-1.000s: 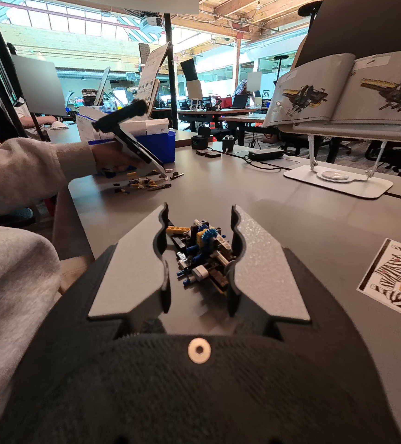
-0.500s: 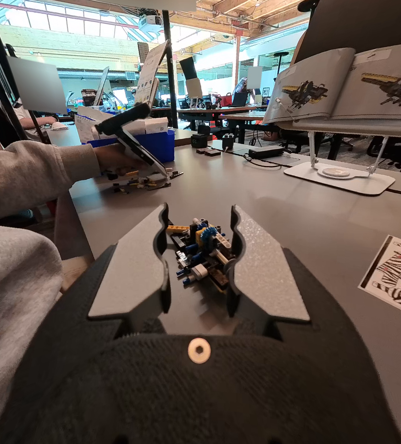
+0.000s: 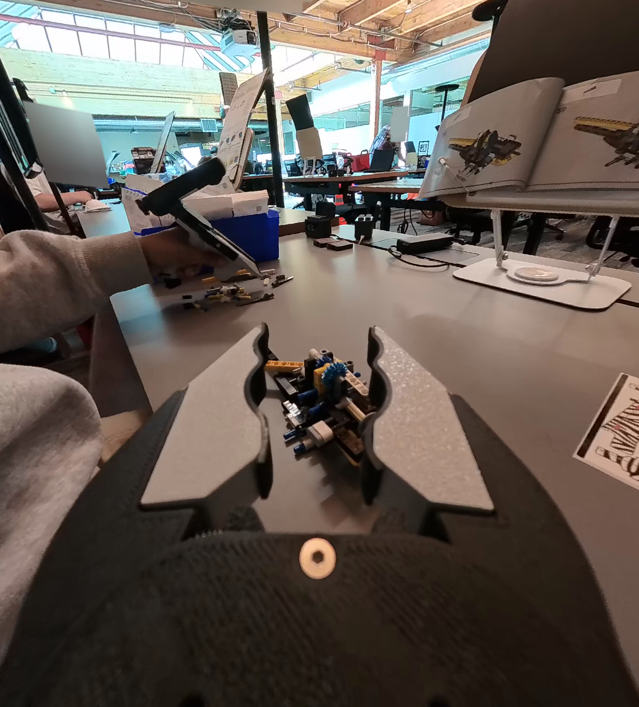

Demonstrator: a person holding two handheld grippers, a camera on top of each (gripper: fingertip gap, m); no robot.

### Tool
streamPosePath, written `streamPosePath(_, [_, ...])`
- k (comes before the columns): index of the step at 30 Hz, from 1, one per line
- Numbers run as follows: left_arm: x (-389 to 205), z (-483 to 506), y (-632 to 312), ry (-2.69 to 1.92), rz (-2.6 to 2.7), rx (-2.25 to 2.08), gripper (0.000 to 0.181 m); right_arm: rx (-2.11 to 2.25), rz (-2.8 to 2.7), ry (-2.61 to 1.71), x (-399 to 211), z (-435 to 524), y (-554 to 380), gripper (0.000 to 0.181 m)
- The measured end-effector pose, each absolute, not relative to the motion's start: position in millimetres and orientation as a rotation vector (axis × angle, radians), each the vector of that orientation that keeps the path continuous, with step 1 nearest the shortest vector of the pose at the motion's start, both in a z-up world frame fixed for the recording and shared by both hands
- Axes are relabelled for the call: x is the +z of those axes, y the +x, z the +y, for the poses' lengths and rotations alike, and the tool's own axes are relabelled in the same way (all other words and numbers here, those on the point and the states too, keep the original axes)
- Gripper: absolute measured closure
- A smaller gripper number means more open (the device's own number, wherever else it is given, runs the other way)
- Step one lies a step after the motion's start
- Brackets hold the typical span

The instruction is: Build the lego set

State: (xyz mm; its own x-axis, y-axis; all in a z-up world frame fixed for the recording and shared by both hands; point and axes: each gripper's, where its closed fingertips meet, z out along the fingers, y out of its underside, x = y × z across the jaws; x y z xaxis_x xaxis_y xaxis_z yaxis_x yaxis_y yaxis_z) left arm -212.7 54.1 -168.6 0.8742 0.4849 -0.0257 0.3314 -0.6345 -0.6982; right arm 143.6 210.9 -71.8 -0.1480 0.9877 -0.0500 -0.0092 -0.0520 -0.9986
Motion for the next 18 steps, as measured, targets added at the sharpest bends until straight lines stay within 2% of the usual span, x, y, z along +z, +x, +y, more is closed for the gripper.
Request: streamPosePath(18, [-163.2, 25.2, -197.0, -2.173, -0.704, 0.354, 0.163, 1.372, -1.312, -1.181, -78.2, 207.0, 139.4, 0.132])
